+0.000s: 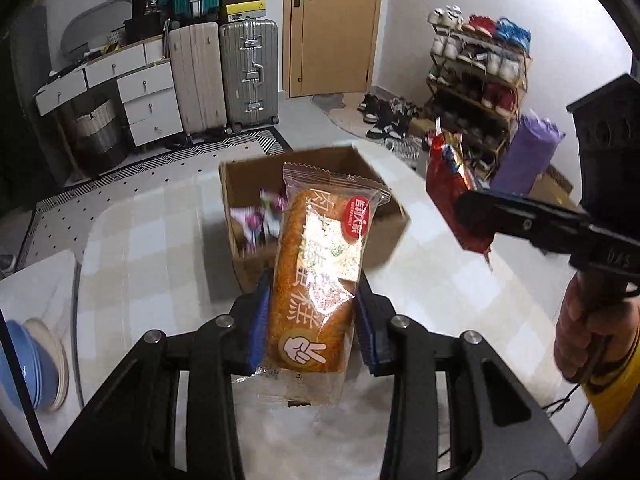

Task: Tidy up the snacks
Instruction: 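Carry the cake bun and Oreo pack with both tools over the box, then open both tools to drop the cake bun and Oreo pack into the box, then move both tools back over the two white noodle-snack bags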

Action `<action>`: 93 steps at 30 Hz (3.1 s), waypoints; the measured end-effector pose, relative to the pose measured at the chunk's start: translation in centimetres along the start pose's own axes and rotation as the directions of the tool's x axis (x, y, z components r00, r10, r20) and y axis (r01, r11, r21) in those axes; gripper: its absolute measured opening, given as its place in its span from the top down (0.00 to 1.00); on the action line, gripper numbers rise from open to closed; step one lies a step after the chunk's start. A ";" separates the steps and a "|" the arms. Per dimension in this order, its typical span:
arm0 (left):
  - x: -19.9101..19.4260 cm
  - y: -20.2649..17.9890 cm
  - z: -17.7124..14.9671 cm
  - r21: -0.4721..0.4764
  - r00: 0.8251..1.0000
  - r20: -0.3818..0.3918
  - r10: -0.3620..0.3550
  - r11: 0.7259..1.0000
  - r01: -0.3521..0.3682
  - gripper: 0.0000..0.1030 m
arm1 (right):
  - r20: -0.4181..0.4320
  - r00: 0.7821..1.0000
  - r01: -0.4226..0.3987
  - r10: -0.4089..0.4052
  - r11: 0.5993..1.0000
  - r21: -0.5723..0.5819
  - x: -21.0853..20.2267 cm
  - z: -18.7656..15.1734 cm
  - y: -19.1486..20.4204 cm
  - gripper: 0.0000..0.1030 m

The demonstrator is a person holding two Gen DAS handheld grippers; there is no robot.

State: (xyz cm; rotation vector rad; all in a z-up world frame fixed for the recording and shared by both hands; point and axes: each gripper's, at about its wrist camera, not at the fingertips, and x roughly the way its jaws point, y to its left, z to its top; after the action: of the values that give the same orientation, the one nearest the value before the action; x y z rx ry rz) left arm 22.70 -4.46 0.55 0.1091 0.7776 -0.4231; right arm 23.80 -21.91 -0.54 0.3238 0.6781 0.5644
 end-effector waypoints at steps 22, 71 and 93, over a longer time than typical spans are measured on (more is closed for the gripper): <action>18.0 7.0 11.7 -0.147 0.991 -0.125 -0.039 0.989 0.020 0.67 | -0.138 0.987 0.088 -0.077 0.993 0.075 11.2 6.0 -7.1 0.57; -2.7 1.3 3.9 -0.143 0.988 0.129 0.089 0.987 -0.070 0.24 | 0.069 0.991 0.122 -0.117 0.990 -0.076 -1.8 2.0 3.9 0.51; -19.1 -5.7 -8.3 -0.188 0.943 0.311 0.116 0.980 -0.059 0.01 | 0.310 0.949 0.112 -0.063 0.983 -0.143 -15.7 -11.3 12.2 0.11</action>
State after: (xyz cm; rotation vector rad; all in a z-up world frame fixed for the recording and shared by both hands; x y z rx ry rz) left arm 2.81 -1.28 8.39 -0.0902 0.4835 -0.2757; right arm 1.58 -20.20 4.47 0.2236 0.3449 0.4671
